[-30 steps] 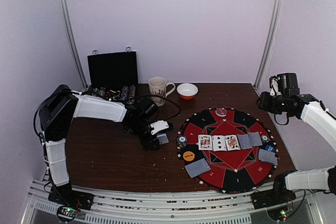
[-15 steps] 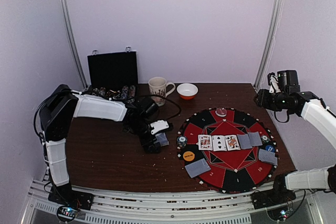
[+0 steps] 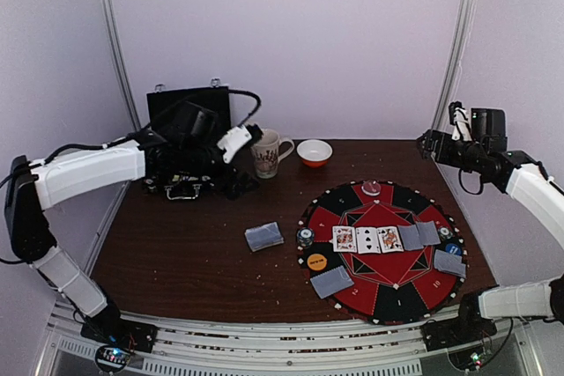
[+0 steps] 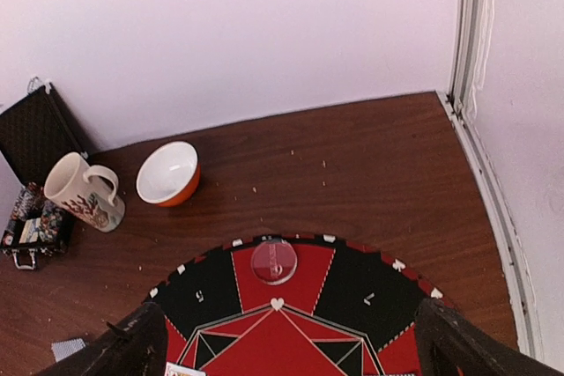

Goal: Distribute texas hold em gaming equipment
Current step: Place the poker card at the center of the board, then reset both arms

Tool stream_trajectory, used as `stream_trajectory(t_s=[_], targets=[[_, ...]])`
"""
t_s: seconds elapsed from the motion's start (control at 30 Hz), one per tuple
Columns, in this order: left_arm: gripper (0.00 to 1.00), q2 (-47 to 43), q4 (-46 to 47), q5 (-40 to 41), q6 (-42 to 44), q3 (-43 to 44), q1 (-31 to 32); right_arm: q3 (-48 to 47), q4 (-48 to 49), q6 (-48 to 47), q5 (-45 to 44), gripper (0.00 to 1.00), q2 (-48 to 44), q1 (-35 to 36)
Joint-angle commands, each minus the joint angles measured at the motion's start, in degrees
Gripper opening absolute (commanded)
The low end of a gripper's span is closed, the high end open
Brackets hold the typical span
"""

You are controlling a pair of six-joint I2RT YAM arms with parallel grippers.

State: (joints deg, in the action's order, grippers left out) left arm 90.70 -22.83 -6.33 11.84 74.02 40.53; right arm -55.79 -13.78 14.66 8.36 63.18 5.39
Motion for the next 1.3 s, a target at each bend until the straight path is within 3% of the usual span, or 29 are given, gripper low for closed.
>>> stream_trajectory(t_s=[0.0,0.13,0.27,0.5,0.67,0.8,1.07,1.2,1.27], targets=[[0.98,-10.76,16.90,5.15,-14.81,-9.29,-16.14,3.59,11.36,-2.51,-1.36,1.00,-2.74,0.19],[0.98,-18.99,29.88,14.76,-22.47,-22.45,-28.45,8.76,20.57,-3.83,-2.63,1.00,-3.38,-0.22],[0.98,-22.91,44.58,28.61,-20.34,-34.39,-29.95,14.84,31.56,-4.47,-6.46,1.00,-3.09,-0.92],[0.98,-22.33,70.12,39.17,-17.40,-51.59,-31.98,34.16,62.49,-8.49,-10.20,1.00,-0.89,-2.10],[0.98,-16.15,90.42,36.87,-13.72,-60.91,-32.91,38.91,69.84,-10.26,-10.43,1.00,6.15,-2.89],[0.98,-14.11,91.43,30.86,-13.05,-61.88,-33.59,41.77,75.96,-10.44,-8.58,1.00,10.88,-3.18],[0.98,0.79,115.68,25.19,-9.69,-67.98,-33.59,42.82,86.52,-10.94,-7.46,1.00,21.12,-3.42],[0.98,-0.16,109.42,20.77,-8.20,-65.71,-33.59,43.59,92.68,-11.60,-5.19,1.00,26.17,-3.67],[0.98,-0.83,103.11,19.67,-8.39,-63.29,-33.66,43.16,90.19,-11.15,-5.41,1.00,25.44,-3.89]])
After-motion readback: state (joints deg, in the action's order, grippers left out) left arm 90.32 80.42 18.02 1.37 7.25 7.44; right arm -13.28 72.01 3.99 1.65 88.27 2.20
